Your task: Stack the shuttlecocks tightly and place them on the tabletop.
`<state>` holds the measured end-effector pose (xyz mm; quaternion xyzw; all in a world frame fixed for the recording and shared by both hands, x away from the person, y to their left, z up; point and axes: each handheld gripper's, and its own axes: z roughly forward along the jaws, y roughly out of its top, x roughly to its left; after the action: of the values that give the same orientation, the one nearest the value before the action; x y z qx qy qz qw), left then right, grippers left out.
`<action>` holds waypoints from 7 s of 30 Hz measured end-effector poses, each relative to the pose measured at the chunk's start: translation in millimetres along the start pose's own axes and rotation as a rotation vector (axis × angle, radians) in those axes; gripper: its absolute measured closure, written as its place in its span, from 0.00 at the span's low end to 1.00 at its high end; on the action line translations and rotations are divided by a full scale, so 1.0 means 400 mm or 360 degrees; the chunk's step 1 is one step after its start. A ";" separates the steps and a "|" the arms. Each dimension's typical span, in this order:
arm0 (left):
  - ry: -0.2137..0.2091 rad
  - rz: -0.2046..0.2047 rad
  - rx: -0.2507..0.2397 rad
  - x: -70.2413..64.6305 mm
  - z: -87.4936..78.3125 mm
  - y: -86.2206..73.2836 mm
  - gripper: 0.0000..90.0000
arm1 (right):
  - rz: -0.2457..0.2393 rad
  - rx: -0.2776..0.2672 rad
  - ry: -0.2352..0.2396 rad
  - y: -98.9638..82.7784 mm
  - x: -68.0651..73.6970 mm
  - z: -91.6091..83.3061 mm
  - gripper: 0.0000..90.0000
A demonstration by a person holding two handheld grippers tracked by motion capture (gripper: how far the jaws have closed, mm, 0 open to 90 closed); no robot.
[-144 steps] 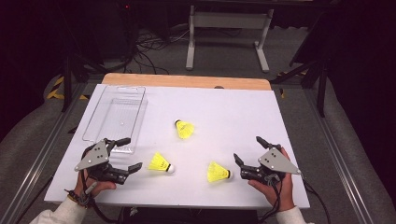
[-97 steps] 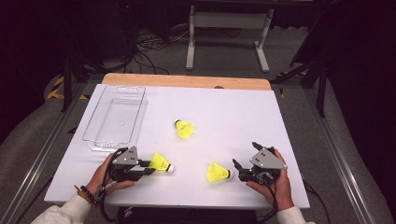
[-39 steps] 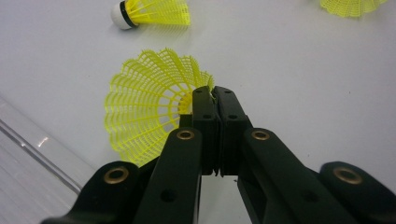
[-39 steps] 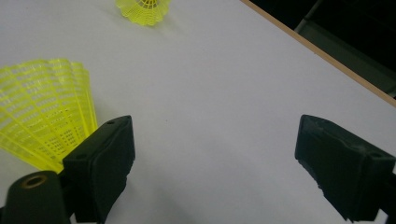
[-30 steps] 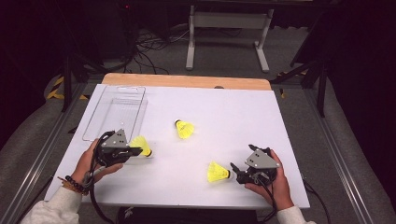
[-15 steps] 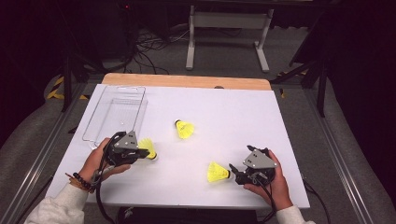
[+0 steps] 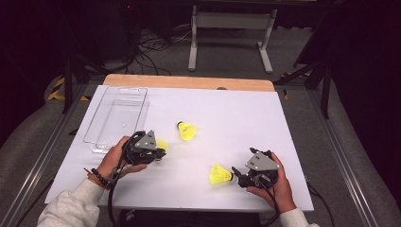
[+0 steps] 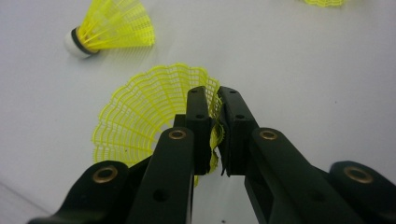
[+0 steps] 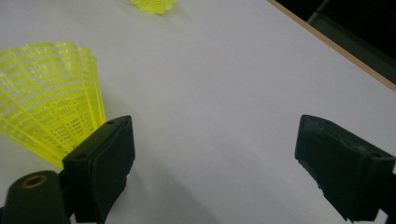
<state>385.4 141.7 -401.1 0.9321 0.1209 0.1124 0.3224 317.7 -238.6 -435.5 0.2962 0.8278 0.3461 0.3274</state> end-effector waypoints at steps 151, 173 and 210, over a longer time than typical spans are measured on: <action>0.0241 0.0114 -0.0575 0.052 -0.078 -0.001 0.51 | 0.0079 -0.0146 -0.0009 0.025 -0.021 -0.037 0.13; 0.0397 -0.0088 -0.0776 -0.034 -0.151 -0.199 0.11 | 0.0296 -0.0194 0.0227 0.157 -0.098 -0.011 0.20; 0.0418 -0.0203 -0.0752 -0.063 -0.163 -0.294 0.09 | 0.0356 0.0279 0.0578 0.415 -0.059 0.341 0.36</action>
<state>324.7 261.2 -428.5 0.7991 0.1906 0.2367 0.5187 477.9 -106.8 -374.7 0.3464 0.8620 0.3546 0.1056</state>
